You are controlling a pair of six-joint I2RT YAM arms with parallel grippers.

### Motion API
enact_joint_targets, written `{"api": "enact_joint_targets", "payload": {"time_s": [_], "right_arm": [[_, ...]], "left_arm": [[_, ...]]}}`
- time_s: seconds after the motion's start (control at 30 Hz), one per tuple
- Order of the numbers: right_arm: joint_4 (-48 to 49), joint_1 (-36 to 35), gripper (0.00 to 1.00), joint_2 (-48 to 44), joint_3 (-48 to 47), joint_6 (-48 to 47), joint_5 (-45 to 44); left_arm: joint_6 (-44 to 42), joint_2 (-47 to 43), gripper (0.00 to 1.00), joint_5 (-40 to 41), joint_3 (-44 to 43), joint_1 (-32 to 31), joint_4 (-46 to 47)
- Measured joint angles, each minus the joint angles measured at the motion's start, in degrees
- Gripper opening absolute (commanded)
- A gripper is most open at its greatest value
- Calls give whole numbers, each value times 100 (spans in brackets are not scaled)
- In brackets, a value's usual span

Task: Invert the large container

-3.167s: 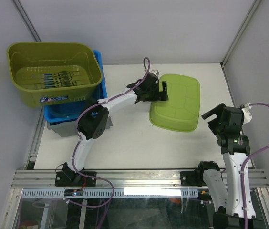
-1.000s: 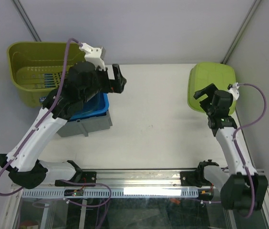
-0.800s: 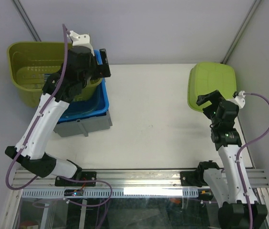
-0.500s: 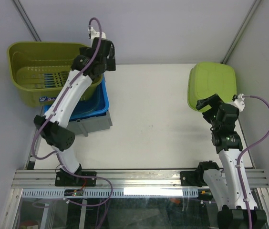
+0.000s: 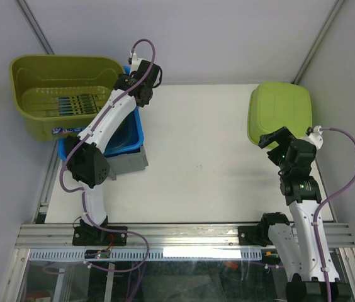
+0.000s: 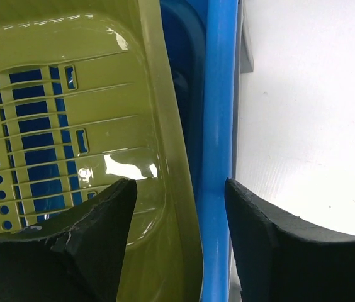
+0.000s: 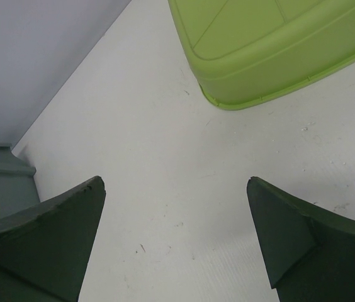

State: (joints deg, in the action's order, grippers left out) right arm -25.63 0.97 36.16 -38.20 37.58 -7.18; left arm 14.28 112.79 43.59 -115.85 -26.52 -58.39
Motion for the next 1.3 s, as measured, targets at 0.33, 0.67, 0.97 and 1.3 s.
{"api": "enact_joint_targets", "payload": {"time_s": [0.33,0.67,0.97,1.3], "right_arm": [[-2,0,99,140,0,42,105],[-4,0,99,140,26,109,186],[-4,0,99,140,28,153,214],[-9,0,99,129,28,249,315]], "left_arm": [[0,-361,47,-4,151,0,13],[-15,-555,20,-96,310,-13,118],[-391,-555,0,190,-367,-452,-247],[-1241,-566,0,1001,-1777,-2050,-129]]}}
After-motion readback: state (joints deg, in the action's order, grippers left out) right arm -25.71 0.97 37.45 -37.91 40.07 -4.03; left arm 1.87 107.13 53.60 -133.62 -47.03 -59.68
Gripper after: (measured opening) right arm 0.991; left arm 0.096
